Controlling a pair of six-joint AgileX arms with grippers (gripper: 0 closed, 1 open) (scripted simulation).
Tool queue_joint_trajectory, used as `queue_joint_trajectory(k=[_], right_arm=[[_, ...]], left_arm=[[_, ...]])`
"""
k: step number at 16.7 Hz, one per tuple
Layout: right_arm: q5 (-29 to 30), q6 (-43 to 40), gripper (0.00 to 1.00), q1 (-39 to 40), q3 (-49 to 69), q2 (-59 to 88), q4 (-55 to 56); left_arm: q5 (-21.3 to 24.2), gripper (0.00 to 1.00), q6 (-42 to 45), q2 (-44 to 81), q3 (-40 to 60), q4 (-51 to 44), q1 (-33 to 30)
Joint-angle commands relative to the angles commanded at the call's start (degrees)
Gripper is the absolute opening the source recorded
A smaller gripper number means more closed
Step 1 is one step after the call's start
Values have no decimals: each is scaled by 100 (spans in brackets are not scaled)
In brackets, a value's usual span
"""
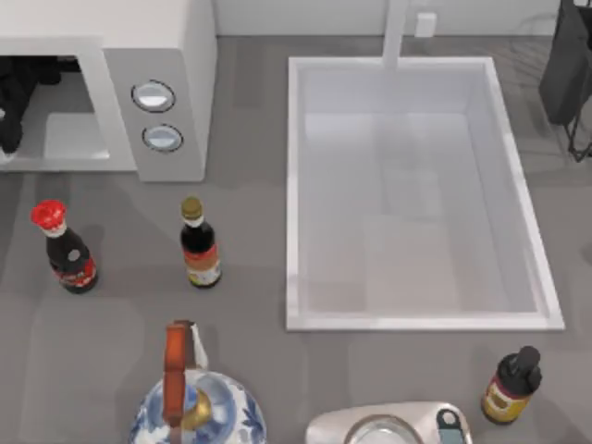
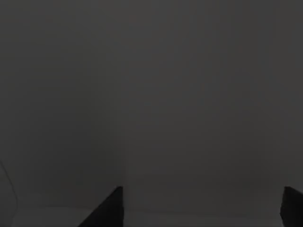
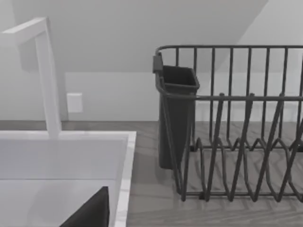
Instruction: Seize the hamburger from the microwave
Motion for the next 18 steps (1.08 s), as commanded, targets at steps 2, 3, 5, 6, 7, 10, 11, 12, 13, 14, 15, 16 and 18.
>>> queue_joint_trajectory(k=[2,3,5,6,7,10,11,12,13,14,15,16,18], right_arm=[[0,0,100,0,0,0,0],[0,0,100,0,0,0,0],[0,0,100,0,0,0,0],[0,0,100,0,0,0,0],[0,0,100,0,0,0,0],[0,0,100,0,0,0,0],[0,0,100,0,0,0,0],[0,0,100,0,0,0,0],[0,0,100,0,0,0,0],[0,0,100,0,0,0,0],[0,0,100,0,0,0,0],[0,0,100,0,0,0,0],[0,0,100,0,0,0,0]], left_arm=[[-261,0,-97,-670,-617,-132,-270],[-411,0,-153,-1081,-982,-208,-427],[-739,0,-276,-2022,-1791,-372,-767],[-912,0,-340,-2529,-2221,-458,-946],[-1086,0,-405,-3043,-2658,-545,-1127],[-1593,0,-594,-4456,-3905,-799,-1652],[-1745,0,-651,-4836,-4266,-875,-1811],[-1885,0,-703,-5159,-4584,-944,-1956],[-2004,0,-748,-5415,-4839,-1002,-2080],[-2103,0,-785,-5613,-5036,-1050,-2183],[-2176,0,-812,-5751,-5173,-1084,-2258],[-2215,0,-827,-5823,-5244,-1103,-2300],[-2225,0,-830,-5839,-5261,-1107,-2309]])
